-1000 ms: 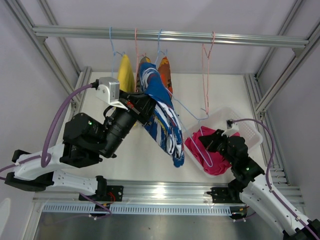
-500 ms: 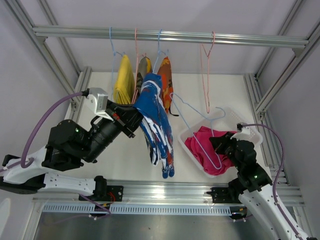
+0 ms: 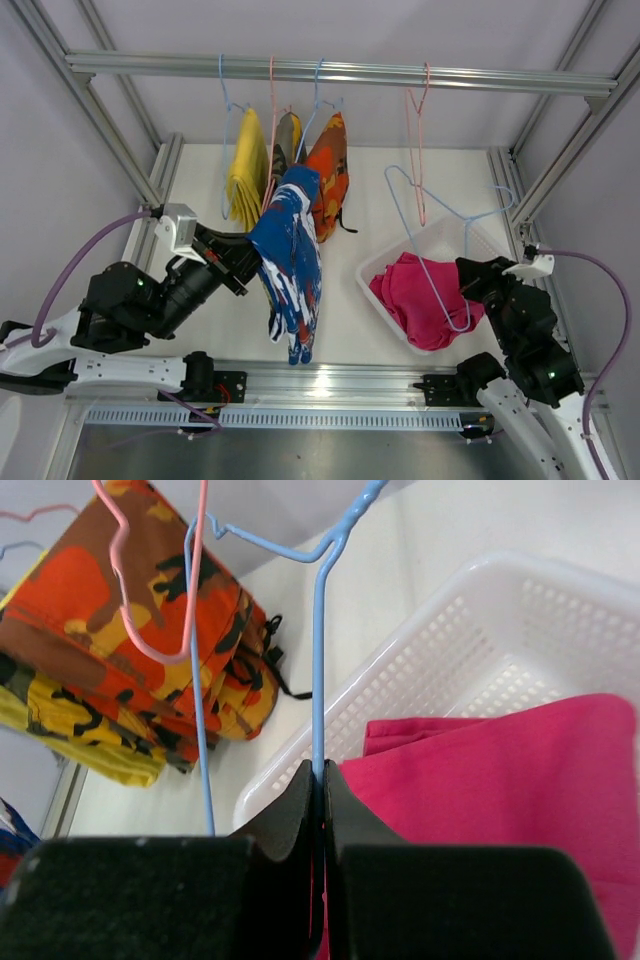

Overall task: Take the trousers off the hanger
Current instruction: Place the trousers in the bin.

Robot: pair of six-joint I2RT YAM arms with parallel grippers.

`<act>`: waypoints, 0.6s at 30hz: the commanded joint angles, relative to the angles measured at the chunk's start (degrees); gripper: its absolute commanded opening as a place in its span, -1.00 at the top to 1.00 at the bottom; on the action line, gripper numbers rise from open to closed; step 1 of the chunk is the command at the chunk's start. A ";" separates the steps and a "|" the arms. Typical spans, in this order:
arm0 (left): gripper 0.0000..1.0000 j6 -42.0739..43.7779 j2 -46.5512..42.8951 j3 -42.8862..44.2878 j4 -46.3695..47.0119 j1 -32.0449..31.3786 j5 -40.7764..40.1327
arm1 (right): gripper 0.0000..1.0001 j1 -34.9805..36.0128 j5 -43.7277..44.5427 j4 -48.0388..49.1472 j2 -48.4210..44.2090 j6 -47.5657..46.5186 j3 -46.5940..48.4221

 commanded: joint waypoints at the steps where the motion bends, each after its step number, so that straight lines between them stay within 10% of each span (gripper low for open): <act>1: 0.99 -2.46 -2.13 -1.31 5.50 -0.17 1.52 | 1.00 -0.23 6.99 -2.96 0.88 -2.20 6.36; 18: 0.99 -4.13 7.45 -1.06 8.66 -0.17 1.87 | 1.00 -0.06 16.40 -10.96 1.41 -8.44 18.15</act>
